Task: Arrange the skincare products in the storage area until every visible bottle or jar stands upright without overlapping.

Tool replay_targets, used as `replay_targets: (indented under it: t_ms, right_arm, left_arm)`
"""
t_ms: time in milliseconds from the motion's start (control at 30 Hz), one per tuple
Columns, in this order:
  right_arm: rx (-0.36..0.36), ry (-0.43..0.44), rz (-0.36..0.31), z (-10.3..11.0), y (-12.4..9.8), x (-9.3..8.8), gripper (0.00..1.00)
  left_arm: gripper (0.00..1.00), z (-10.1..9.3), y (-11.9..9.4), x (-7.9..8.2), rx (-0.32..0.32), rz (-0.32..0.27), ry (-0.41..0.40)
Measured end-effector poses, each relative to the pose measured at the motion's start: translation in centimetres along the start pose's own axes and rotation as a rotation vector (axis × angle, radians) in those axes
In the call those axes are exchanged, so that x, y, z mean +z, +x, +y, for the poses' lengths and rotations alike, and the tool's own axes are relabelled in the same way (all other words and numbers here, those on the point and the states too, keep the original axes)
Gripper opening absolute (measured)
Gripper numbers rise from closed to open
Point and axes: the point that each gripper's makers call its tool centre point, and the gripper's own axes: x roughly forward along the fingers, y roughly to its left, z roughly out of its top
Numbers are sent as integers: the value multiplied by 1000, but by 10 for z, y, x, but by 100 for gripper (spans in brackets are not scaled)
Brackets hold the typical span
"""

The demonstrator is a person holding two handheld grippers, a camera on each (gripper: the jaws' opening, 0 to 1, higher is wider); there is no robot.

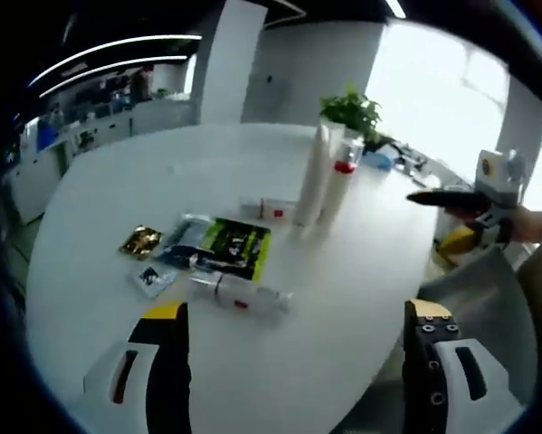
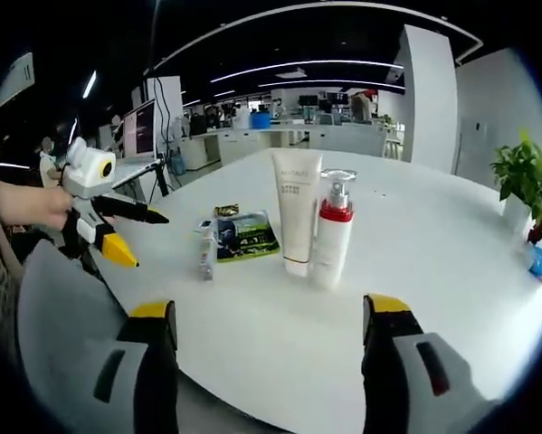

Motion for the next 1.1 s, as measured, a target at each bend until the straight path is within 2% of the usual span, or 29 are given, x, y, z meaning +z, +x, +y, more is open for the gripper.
replay_targets:
  t_ms: [200, 400, 800, 933, 1100]
  right_arm:
    - [0, 11, 6, -1, -8, -7, 85]
    - [-3, 29, 2, -1, -12, -9, 85]
    - [-10, 65, 6, -1, -14, -20, 84]
    - [-4, 68, 16, 1, -13, -24, 84]
    - [2, 75, 20, 3, -11, -25, 83]
  left_arm:
    - [97, -1, -18, -11, 31, 2, -14]
    - [97, -5, -35, -12, 58, -31, -54]
    - [97, -12, -53, -34, 76, -2, -59]
    - [97, -12, -53, -26, 80, -31, -49]
    - [96, -11, -53, -28, 86, -23, -49]
